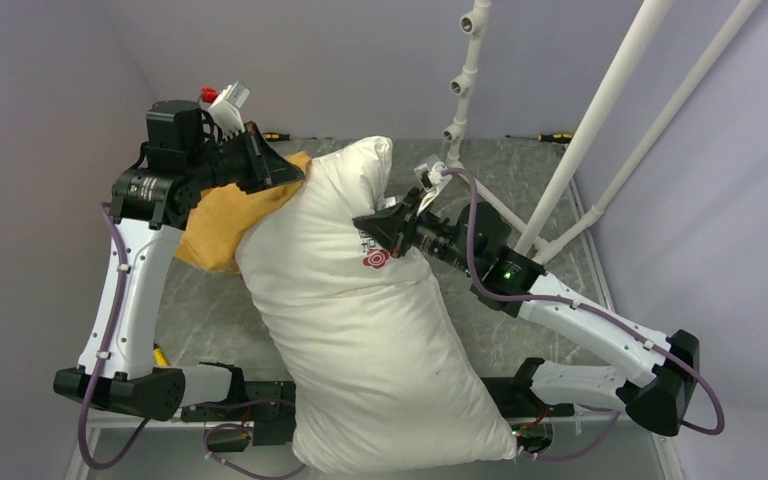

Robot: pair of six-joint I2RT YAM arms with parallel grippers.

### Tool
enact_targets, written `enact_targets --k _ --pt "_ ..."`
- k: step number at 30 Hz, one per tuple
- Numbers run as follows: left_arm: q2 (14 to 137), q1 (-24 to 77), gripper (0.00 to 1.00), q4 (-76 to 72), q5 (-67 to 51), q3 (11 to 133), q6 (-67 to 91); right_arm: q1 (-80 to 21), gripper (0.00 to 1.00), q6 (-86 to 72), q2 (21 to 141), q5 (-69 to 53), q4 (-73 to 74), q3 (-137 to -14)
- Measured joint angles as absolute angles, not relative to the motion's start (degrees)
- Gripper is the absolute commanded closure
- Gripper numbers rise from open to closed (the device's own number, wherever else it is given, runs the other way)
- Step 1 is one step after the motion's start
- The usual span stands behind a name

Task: Put the pillow into the pillowcase
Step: Stuff the pillow into the pillowcase.

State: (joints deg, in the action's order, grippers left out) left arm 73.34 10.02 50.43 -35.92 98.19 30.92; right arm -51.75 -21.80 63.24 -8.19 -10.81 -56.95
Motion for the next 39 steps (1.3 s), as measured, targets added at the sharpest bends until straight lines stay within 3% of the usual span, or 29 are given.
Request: enact_targets --k 11,19,26,39 --pt "73.41 9.98 1.0 49.06 -42.76 99.07 34.13 -51.48 1.0 -21.56 63.2 -16.19 -10.13 -61.65" --pt "75.11 9.82 1.0 43.22 -45.06 100.64 39.9 -51.68 1.0 -22.48 70.98 -19.64 -10.7 -66.89" --pt "74.39 9.78 1.0 44.69 -39.03 96.84 36.91 -51.42 1.0 -22.5 83.42 -26.46 -14.46 -68.69" --pt "71.59 10.26 1.0 42.26 -26.85 86.0 30.83 -51.0 1.0 -18.92 88.16 -39.9 -11.9 -72.36"
